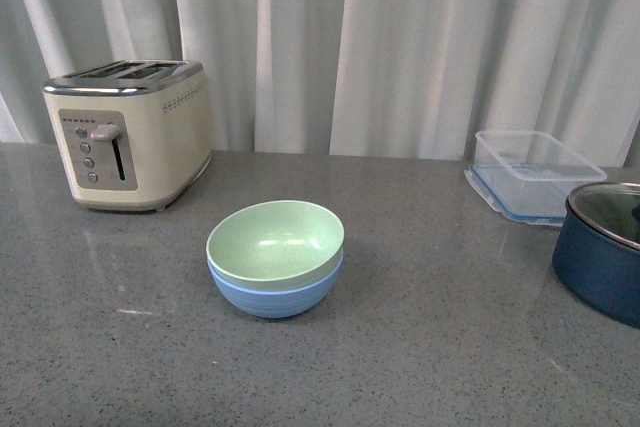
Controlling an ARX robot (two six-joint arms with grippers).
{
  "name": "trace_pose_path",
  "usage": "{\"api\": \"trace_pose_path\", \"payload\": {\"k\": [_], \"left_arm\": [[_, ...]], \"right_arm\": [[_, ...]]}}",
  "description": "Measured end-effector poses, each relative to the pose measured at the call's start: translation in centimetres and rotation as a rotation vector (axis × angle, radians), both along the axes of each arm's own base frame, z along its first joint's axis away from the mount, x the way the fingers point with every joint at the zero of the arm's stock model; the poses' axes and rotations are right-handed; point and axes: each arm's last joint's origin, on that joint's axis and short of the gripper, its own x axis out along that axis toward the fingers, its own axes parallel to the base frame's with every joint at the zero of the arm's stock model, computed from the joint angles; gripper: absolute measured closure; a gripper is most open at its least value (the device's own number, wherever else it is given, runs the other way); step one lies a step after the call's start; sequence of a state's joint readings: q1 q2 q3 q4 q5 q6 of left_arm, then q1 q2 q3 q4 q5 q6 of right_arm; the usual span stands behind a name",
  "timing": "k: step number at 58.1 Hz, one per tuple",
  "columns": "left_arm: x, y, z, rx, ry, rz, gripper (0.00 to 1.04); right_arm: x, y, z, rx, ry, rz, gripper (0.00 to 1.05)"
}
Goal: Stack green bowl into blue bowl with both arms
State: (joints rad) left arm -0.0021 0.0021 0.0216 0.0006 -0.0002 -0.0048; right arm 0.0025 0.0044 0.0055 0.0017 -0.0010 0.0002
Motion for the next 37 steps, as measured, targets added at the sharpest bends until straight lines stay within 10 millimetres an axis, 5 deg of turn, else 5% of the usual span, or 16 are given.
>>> {"api": "trace_pose_path", "payload": {"k": [7, 37], "left_arm": [[0.0, 0.0, 0.0, 0.0, 0.0, 0.0, 0.07], [0.0, 0.0, 0.0, 0.0, 0.0, 0.0, 0.07]], "right_arm": [[0.0, 0.0, 0.0, 0.001, 0.0, 0.0, 0.08], [0.0, 0.0, 0.0, 0.0, 0.0, 0.0, 0.1]]}}
